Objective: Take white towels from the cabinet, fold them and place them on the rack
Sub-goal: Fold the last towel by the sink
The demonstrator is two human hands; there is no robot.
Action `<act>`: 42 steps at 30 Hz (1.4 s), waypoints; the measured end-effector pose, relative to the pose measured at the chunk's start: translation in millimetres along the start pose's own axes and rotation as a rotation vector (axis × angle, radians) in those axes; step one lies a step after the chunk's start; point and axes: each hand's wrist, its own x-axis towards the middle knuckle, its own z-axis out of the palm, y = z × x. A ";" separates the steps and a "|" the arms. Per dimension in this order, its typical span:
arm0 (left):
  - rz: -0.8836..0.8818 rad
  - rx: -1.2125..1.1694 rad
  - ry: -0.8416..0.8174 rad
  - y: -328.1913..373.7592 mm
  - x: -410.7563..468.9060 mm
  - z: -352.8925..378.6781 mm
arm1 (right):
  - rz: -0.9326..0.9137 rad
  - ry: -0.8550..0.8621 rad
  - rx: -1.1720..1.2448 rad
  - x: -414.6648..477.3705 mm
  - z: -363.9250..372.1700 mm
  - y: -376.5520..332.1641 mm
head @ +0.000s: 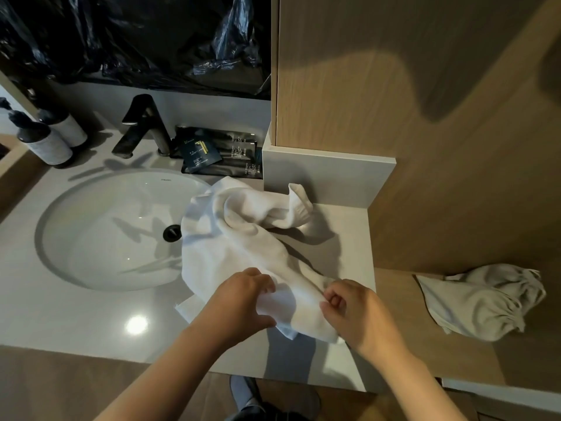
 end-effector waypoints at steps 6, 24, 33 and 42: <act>0.054 0.001 0.087 1.6 3.7 -1.0 | 0.001 0.142 0.056 3.3 -18.7 1.2; -0.005 -0.130 0.204 -0.2 14.7 -19.0 | -0.090 0.281 0.163 -16.9 -25.6 -18.6; 0.098 -0.137 0.292 26.6 62.8 -38.7 | -0.076 0.002 0.076 -24.1 12.5 -31.6; 0.090 -0.144 0.288 12.7 63.5 -18.8 | -0.046 -0.077 -0.076 -35.7 63.6 -19.0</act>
